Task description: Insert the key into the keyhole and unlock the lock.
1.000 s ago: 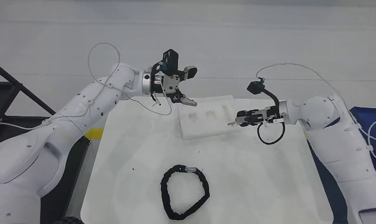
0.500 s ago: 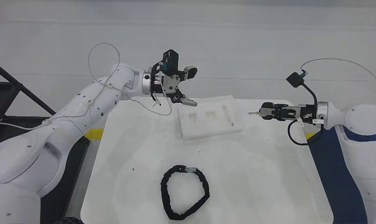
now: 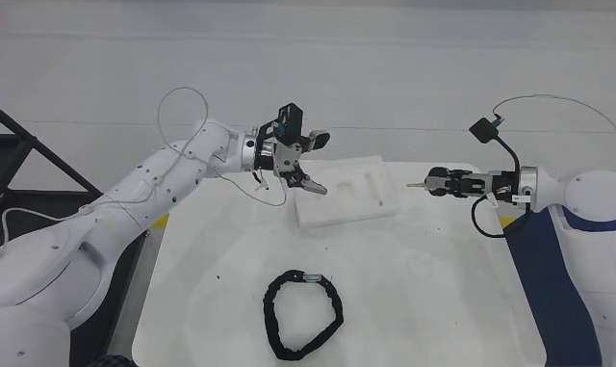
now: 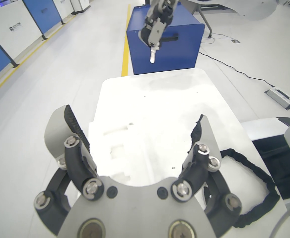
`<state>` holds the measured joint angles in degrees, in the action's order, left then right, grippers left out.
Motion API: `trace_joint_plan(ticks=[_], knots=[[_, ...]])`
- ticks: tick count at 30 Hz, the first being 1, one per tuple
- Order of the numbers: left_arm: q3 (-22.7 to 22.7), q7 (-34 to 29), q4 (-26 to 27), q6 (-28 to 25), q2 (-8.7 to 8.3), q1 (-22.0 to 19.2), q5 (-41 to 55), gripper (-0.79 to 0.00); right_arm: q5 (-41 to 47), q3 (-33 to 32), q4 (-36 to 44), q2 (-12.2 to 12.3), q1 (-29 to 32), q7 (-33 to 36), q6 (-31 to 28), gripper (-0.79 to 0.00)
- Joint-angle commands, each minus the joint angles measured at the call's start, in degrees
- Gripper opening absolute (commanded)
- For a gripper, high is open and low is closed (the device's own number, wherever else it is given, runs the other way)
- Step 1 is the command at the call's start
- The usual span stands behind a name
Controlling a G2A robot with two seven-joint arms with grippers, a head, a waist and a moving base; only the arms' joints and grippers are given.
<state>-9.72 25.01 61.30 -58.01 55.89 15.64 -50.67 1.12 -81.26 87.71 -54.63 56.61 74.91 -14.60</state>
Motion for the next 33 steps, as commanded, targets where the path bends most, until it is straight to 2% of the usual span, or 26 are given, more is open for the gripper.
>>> trace_joint_plan(ticks=[1,5,13,16,20,23,27,33], knots=[[0.0,-0.7,0.3,0.0,-0.33,1.2,-1.7,0.0,0.0,0.0,0.0,0.0,0.0,0.0,0.0,-0.785],[0.0,-1.4,3.4,0.0,-1.07,3.5,-7.3,0.0,0.0,0.0,0.0,0.0,0.0,0.0,0.0,-0.785],[0.0,2.7,5.8,0.0,-2.88,7.2,-17.7,0.0,0.0,0.0,0.0,0.0,0.0,0.0,0.0,-0.785],[0.0,5.3,6.1,0.0,-3.11,8.9,-20.8,0.0,0.0,0.0,0.0,0.0,0.0,0.0,0.0,-0.785],[0.0,12.1,5.4,0.0,-3.49,11.0,-27.9,0.0,0.0,0.0,0.0,0.0,0.0,0.0,0.0,-0.785],[0.0,15.2,3.8,0.0,-3.39,12.8,-34.2,0.0,0.0,0.0,0.0,0.0,0.0,0.0,0.0,-0.785],[0.0,19.9,1.5,0.0,-2.45,15.5,-42.8,0.0,0.0,0.0,0.0,0.0,0.0,0.0,0.0,-0.785],[0.0,20.4,1.2,0.0,-2.33,15.7,-43.6,0.0,0.0,0.0,0.0,0.0,0.0,0.0,0.0,-0.785]])
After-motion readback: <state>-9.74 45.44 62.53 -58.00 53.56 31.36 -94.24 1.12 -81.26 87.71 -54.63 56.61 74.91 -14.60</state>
